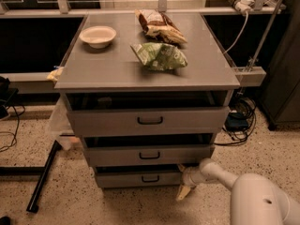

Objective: Open bottom drawer

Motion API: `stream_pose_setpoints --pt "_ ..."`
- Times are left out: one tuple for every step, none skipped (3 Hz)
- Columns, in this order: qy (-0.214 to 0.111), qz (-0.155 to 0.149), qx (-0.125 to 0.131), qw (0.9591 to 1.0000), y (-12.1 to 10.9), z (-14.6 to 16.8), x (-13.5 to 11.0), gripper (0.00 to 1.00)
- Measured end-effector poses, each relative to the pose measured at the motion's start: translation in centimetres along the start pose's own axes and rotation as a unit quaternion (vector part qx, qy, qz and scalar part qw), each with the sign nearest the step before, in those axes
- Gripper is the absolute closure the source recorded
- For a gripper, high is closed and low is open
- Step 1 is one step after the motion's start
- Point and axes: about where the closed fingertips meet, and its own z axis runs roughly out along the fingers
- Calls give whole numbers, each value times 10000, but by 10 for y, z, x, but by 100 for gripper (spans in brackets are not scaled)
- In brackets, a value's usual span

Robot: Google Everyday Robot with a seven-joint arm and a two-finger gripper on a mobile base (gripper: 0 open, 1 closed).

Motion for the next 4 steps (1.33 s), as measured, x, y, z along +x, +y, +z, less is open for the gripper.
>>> stream_pose_setpoints --pt "106 61 -250 9996 7 1 1 0" --pt "167 164 -446 9987 13 1 5 0" --pt "241 249 -602 9976 20 -5 9 0" --pt "328 304 -741 9962 28 -13 10 0"
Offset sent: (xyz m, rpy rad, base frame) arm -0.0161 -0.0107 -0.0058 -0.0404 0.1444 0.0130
